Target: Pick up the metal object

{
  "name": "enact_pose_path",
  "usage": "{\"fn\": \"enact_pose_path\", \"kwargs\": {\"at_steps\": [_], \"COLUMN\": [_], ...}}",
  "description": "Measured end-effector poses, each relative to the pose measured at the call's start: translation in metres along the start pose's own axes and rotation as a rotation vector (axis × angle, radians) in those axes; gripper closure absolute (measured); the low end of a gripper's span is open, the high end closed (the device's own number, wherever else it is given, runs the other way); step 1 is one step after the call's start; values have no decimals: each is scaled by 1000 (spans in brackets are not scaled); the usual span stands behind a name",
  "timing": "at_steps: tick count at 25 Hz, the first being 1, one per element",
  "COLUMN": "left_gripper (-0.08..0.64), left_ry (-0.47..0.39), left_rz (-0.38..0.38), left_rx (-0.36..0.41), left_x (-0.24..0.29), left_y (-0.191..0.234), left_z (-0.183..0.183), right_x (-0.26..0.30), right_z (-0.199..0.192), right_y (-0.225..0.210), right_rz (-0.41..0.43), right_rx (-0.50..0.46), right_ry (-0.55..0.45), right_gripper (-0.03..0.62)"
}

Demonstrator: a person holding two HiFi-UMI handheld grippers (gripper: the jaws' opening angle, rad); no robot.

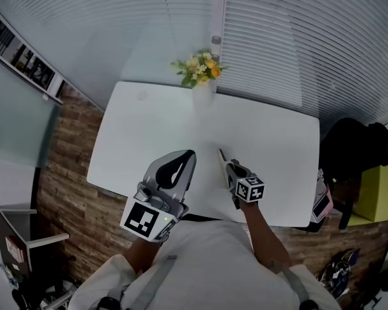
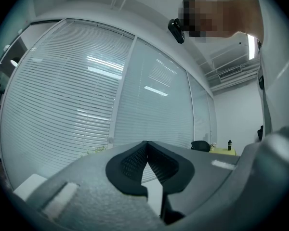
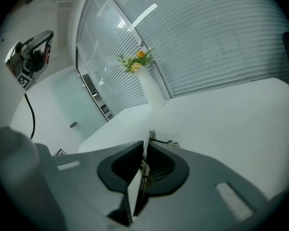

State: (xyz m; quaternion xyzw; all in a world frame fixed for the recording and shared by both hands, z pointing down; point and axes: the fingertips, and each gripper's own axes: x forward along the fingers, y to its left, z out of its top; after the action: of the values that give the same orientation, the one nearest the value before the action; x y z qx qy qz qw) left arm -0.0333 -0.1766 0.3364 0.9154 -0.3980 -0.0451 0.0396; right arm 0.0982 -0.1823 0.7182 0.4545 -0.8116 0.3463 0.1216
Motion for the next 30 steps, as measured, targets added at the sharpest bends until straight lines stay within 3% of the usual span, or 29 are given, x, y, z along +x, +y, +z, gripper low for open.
{"fn": "enact_pose_path", "kwargs": {"at_steps": [30], "left_gripper": [554], "left_ry": [1], "left_rz": [-27], "left_rx": [-4], "left_x": [8], "left_y": [-7], "left_z": [-1], "right_x": [-77], "right_z": [123], "right_y": [65], "right_rz": [9], "right_rx": [-183], "right_ry": [-172], "right_gripper": [568]}}
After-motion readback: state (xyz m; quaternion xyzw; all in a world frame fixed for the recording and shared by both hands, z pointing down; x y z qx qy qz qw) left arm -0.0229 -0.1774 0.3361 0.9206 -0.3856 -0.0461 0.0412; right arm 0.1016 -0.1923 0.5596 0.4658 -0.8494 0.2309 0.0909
